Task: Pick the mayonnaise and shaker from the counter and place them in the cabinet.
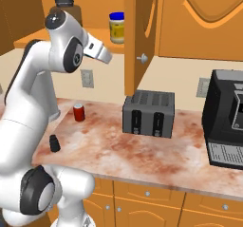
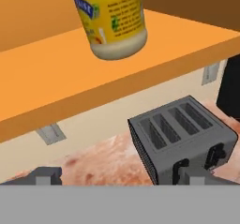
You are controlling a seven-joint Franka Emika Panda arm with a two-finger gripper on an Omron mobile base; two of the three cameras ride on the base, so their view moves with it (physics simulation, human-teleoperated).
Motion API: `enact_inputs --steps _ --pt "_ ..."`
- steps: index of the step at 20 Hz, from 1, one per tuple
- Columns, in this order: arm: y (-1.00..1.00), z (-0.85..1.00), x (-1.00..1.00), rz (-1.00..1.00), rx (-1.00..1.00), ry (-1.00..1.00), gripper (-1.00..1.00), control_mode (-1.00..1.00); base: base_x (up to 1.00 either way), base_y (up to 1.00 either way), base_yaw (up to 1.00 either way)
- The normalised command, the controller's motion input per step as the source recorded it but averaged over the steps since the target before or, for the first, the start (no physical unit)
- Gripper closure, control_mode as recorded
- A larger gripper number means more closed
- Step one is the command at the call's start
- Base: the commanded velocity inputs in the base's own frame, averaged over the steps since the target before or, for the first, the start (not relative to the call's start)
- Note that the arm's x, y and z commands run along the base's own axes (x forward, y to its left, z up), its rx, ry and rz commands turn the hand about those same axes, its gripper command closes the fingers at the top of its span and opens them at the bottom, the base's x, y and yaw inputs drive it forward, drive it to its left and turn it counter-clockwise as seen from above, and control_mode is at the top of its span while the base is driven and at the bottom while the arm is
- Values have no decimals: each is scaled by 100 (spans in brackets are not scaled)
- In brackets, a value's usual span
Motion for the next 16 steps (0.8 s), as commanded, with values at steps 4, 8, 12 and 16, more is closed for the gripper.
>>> enact_inputs --steps 4,8,12,16 --pt "25 -56 -22 20 12 0 -100 -100 0 0 0" --pt "28 -57 -26 19 4 0 -100 -100 0 0 0" --pt "37 -58 -40 15 0 0 -100 -100 0 0 0" --pt "37 -69 -25 14 0 7 -100 -100 0 0 0"
